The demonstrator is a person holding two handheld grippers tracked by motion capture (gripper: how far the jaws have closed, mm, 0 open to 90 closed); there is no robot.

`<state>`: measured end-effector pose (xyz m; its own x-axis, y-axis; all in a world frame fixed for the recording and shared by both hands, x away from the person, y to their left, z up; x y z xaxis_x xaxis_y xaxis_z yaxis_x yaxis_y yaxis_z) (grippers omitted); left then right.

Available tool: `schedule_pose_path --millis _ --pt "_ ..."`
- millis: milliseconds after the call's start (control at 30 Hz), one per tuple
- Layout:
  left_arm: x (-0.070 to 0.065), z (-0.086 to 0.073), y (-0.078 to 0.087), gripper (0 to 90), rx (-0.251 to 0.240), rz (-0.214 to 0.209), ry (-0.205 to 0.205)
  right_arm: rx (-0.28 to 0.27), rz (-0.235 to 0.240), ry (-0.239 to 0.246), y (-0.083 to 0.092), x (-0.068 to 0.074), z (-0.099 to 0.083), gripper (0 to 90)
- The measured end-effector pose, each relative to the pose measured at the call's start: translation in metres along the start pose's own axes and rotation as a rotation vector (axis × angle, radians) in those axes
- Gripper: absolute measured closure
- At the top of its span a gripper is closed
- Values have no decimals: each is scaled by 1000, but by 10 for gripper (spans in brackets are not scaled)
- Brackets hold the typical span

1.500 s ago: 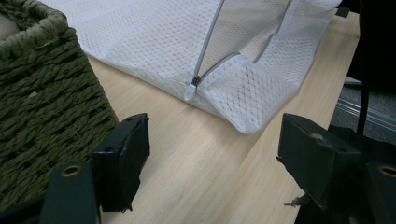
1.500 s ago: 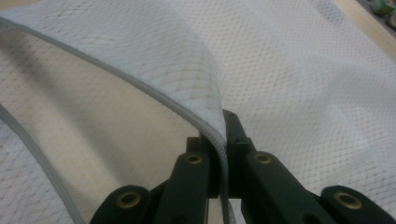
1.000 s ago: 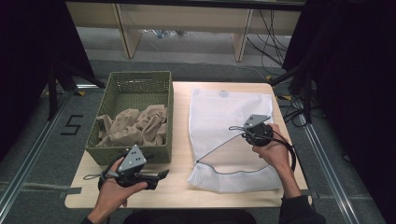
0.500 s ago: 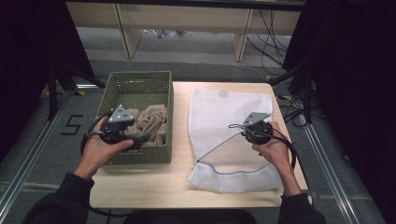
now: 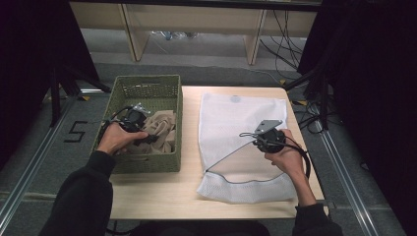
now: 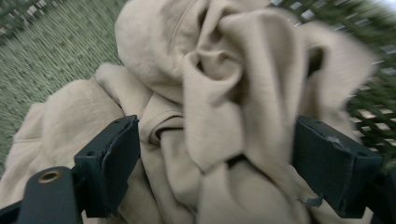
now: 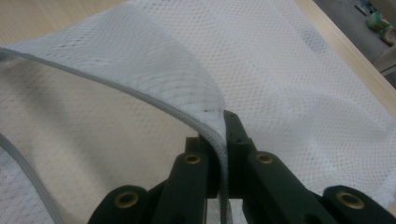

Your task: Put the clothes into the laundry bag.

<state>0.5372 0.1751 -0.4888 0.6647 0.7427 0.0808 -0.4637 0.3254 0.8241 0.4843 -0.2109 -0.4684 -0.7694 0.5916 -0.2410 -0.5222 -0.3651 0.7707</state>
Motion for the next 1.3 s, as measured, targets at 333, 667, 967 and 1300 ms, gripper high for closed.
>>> schedule_pose_path --millis 333,667,967,1300 --pt "-16 -13 -39 0 125 -67 -72 13 19 26 -5 1 -3 888" --pt "9 -15 -50 653 180 105 -16 15 28 26 -6 3 -3 884" --pt "17 -7 -34 324 97 118 133 13 26 22 -6 3 -4 885" --pt "20 -19 -48 151 134 90 68 23 37 27 -8 6 -3 882"
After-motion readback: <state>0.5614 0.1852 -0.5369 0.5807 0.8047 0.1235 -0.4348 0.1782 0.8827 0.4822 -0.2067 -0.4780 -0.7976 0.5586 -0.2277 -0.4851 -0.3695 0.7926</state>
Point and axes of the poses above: each handheld gripper's, and its own axes: y roughly backward along the jaws, z roughly out of its top, x roughly to its left, the point moved 8 cm from there along -y, roughly forward along the jaws, and after that the axes turned 3 degrees about z, right-handed, at the moved point
